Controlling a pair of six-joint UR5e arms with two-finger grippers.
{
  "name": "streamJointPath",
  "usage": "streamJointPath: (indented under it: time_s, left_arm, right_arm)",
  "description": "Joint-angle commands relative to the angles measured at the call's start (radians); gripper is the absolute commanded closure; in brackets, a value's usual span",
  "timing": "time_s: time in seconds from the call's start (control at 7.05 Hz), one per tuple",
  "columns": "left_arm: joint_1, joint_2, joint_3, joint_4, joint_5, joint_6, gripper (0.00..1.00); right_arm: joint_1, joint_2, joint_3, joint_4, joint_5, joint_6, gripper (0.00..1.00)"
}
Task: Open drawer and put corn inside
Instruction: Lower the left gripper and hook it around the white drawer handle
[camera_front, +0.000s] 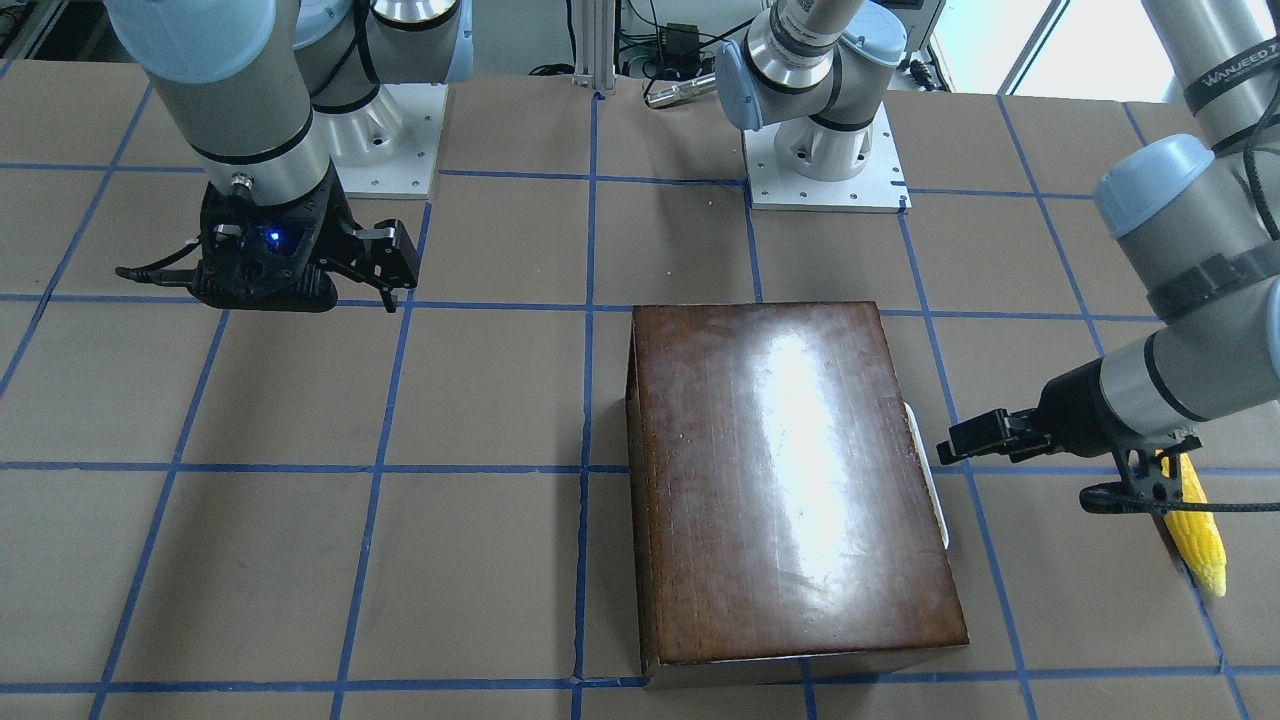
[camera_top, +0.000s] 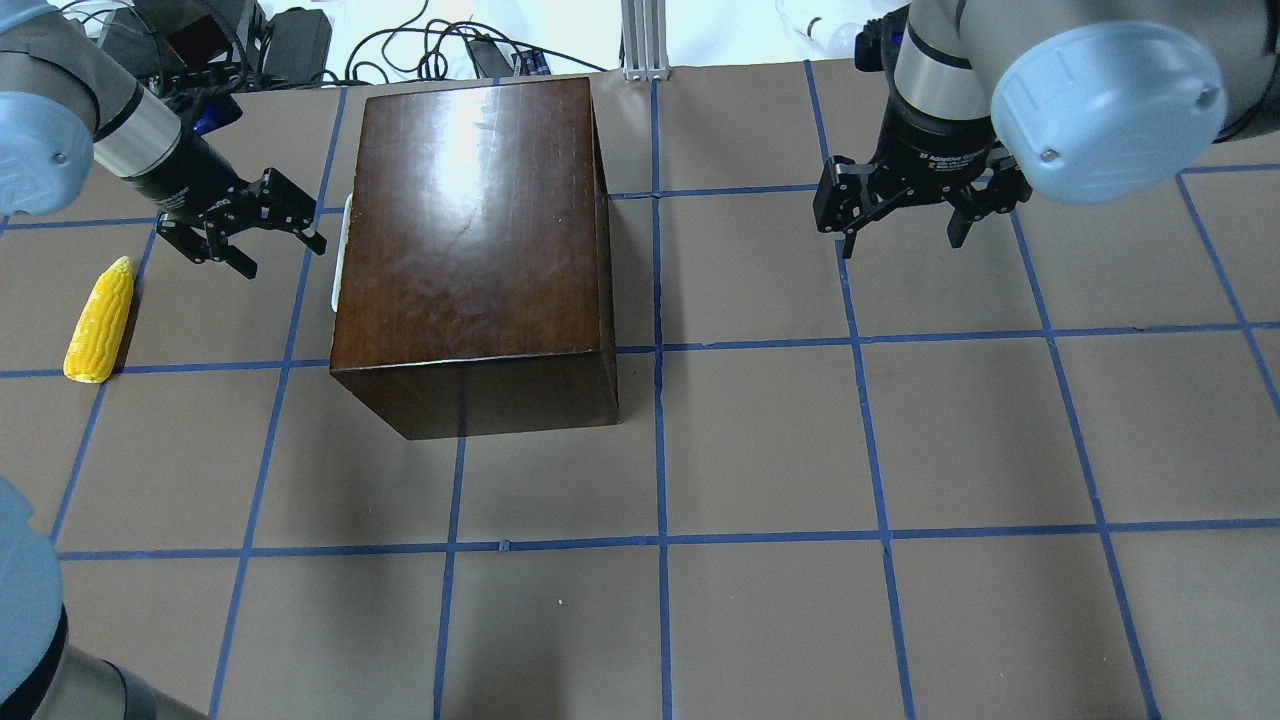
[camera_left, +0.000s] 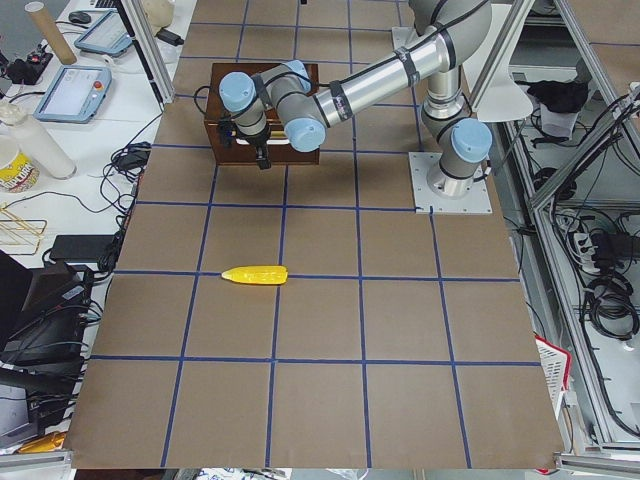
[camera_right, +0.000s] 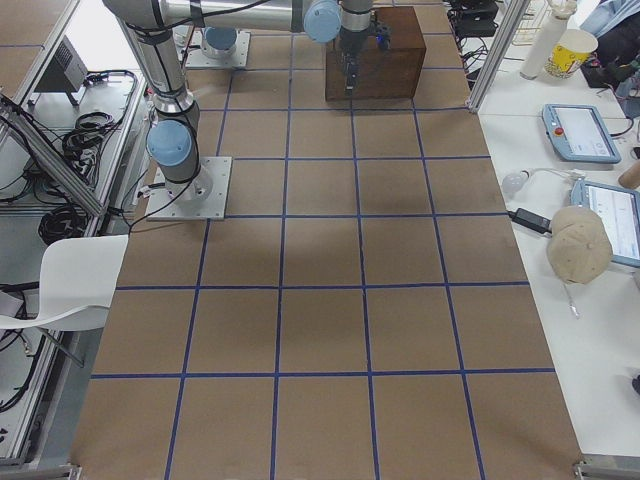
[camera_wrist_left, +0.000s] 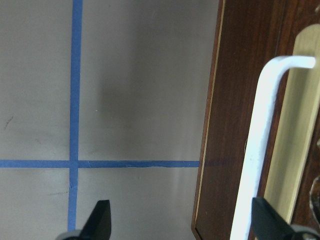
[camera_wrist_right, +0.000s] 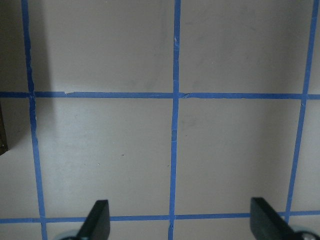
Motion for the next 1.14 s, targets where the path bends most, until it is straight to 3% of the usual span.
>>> streamJointPath:
  time_s: [0.0,0.99]
  left_arm:
    - [-0.023,-0.017,0.000,0.038,-0.030,0.004,0.00]
    - [-0.025,-0.060,-0.003,0.036,-0.030,0.012,0.00]
  right_arm:
    - [0.000,0.001,0.000,0.001,0.000,0.000,0.00]
    - [0.000,0.001,0.000,0.001,0.000,0.000,0.00]
